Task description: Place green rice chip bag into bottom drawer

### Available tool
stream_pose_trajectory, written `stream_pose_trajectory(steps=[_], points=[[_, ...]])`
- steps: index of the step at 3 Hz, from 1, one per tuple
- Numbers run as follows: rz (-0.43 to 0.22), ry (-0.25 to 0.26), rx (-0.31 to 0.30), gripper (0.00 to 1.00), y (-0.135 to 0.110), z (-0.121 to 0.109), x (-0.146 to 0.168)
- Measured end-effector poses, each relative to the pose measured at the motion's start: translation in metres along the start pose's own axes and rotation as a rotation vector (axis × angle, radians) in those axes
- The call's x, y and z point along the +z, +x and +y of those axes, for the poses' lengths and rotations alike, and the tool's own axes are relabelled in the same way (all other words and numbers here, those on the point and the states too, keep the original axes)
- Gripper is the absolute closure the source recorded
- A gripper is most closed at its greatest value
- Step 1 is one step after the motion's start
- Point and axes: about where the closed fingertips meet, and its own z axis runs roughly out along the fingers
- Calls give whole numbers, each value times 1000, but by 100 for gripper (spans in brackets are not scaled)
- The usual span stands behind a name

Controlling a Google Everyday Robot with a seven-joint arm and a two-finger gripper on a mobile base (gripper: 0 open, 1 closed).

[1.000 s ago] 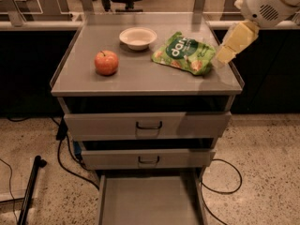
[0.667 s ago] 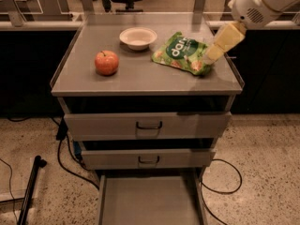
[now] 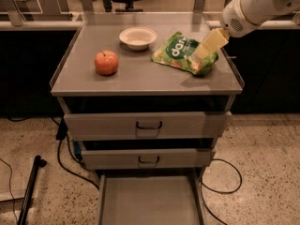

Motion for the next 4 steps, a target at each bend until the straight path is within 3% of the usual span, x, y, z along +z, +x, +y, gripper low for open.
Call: stream_pose_trajectory(steps=[2, 4], points=[[25, -66, 0, 0, 1, -1, 62], [80, -112, 28, 0, 19, -1, 114]])
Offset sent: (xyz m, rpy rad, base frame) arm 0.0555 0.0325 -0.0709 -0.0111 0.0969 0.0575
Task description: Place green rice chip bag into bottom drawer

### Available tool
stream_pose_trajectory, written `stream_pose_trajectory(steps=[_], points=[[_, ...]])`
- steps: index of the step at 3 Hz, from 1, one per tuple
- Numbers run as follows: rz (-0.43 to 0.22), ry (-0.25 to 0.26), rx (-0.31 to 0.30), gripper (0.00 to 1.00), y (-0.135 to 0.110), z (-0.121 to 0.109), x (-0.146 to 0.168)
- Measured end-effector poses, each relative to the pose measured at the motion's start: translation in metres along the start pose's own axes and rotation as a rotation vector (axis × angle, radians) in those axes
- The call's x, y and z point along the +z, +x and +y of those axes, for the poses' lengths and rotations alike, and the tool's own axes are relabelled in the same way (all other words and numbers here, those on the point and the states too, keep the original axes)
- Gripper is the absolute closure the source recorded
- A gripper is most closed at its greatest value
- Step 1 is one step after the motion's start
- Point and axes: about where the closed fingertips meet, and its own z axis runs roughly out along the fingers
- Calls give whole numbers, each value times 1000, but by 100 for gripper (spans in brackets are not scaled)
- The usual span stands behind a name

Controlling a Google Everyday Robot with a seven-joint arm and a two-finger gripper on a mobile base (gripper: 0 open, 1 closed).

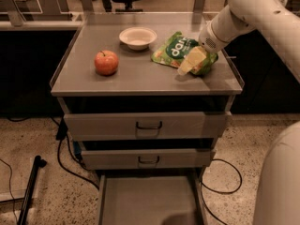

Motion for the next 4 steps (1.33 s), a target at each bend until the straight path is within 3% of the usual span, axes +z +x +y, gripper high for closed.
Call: stream_pose_trajectory(steps=[1, 2, 4], points=[[25, -4, 18, 0, 10, -3, 16], [26, -5, 19, 16, 10, -3, 17], [26, -5, 19, 63, 10, -3, 17]])
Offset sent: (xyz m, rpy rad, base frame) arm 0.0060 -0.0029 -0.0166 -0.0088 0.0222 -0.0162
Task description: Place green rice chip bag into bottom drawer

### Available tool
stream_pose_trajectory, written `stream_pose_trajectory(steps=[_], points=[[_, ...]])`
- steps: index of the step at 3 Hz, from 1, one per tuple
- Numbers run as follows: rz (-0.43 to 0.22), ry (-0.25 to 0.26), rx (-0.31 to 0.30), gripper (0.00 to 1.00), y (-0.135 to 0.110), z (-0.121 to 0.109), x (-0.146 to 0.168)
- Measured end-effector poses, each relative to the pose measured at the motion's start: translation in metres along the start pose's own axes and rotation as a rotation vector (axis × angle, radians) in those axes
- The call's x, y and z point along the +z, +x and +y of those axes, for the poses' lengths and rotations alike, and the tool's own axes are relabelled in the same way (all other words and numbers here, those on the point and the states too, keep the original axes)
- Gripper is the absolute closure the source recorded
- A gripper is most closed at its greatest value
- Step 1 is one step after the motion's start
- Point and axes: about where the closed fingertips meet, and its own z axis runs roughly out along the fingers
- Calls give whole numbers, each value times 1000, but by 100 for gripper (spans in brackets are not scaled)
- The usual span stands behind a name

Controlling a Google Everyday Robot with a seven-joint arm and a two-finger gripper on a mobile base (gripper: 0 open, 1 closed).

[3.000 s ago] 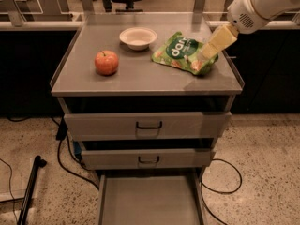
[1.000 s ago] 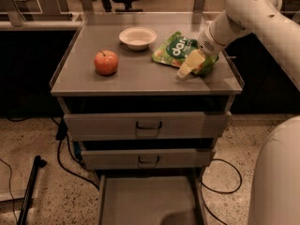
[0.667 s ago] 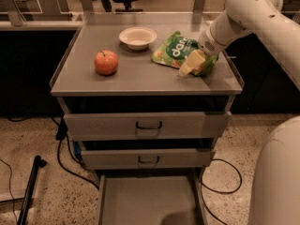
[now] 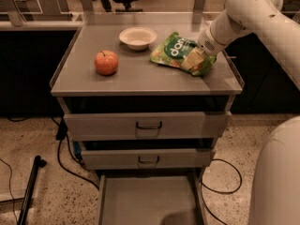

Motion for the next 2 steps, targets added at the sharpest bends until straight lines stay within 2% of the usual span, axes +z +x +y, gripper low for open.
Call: stream_pose_trajectory(steps=[1, 2], points=[[0, 0, 0, 86, 0, 0, 0], [0, 0, 0, 100, 0, 0, 0]])
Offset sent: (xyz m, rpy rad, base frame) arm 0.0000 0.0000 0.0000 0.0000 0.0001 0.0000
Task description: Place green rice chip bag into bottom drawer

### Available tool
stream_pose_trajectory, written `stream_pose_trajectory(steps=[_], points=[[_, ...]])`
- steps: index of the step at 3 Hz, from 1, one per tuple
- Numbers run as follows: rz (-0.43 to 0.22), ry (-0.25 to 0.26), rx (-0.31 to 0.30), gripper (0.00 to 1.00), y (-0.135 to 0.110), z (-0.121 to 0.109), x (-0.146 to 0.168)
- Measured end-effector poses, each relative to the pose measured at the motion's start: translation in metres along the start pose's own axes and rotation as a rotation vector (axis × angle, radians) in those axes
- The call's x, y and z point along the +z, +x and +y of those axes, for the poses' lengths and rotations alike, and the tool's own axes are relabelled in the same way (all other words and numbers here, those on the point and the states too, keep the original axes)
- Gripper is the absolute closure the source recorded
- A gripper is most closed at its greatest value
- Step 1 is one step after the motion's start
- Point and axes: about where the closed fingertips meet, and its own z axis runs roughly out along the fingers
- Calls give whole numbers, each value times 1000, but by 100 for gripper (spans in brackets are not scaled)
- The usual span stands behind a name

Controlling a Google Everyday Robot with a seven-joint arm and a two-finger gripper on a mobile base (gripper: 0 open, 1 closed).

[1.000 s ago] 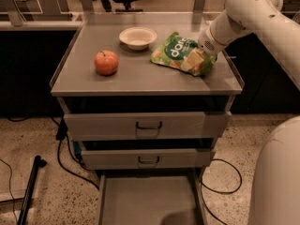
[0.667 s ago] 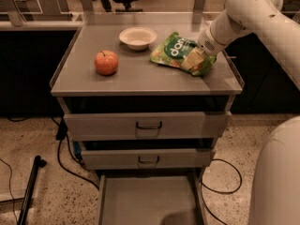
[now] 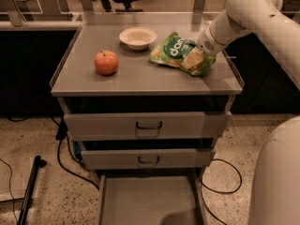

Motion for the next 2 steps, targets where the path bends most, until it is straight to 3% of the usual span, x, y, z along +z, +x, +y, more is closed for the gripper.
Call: stream_pose_trajectory(steps=[2], points=[[0, 0, 0, 100, -2, -1, -3]])
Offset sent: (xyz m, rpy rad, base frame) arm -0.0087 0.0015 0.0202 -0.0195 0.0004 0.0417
